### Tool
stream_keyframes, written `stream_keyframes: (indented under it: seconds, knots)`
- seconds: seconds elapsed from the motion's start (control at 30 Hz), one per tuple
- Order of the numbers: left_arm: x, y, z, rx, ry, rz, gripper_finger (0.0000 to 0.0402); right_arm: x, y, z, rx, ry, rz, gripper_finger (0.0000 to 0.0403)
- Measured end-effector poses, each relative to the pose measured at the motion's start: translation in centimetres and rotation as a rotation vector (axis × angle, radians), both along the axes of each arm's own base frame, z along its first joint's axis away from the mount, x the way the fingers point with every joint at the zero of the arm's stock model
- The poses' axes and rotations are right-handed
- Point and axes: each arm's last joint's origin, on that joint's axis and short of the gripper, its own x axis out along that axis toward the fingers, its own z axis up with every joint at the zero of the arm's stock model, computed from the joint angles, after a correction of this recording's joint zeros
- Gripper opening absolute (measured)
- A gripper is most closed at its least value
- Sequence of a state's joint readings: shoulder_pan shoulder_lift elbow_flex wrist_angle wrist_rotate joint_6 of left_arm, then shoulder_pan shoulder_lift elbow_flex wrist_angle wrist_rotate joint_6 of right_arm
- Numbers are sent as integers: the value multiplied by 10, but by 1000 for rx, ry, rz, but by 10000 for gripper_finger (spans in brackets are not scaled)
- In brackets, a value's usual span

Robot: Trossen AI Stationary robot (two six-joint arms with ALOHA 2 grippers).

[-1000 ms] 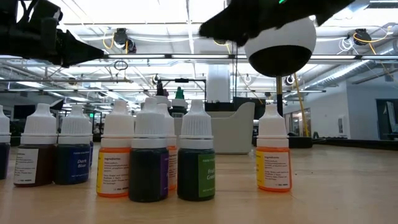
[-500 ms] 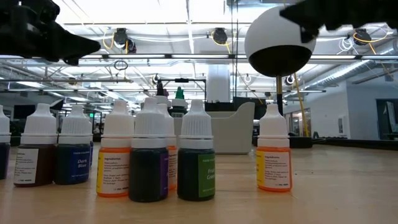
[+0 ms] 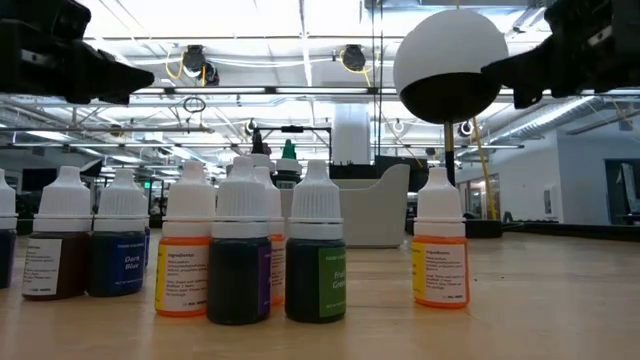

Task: Pick & Place food coloring
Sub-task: Put the small yellow food coloring bottle into the gray bin

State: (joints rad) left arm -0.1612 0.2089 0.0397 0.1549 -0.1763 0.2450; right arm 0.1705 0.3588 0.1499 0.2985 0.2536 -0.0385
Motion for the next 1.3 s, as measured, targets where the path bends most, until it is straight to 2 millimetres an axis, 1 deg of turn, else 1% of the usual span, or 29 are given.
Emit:
stream_keyframes:
  seconds: [0.1, 0.17, 0.27, 0.37, 0.53, 0.77, 0.87, 0.93, 1.07, 1.2, 1.3]
  knots:
    - [1, 3, -10, -33, 19, 12, 3, -3, -1, -4, -4, -16, 25, 0]
    - [1, 6, -8, -82, 7, 7, 3, -4, -2, -9, -13, -16, 26, 0]
    - [2, 8, -6, -98, -15, -65, 3, -4, -4, -14, -25, -21, 9, 0]
    - [2, 10, -1, -90, -67, -76, 3, -4, -5, -14, -24, -24, -5, 0]
    - [1, 11, 3, -84, -97, -113, 2, -4, -9, -13, -18, -45, -31, 0]
    - [2, 12, 1, -126, -83, -78, 2, -5, -12, -6, 16, -133, 17, 0]
    - [2, 12, 0, -153, -67, -67, 2, -4, -14, -8, 43, -112, 5, 0]
    - [2, 13, -3, -180, -42, -49, 6, -4, -14, -9, 45, -101, 2, 0]
    - [2, 13, -8, -234, 4, -17, 27, -4, -15, -9, 35, -102, -1, 0]
    - [2, 13, -8, -222, 6, -17, 43, -4, -15, -8, 32, -119, -1, 0]
    - [2, 13, -8, -227, 6, -17, 47, -5, -15, -6, 28, -129, -1, 0]
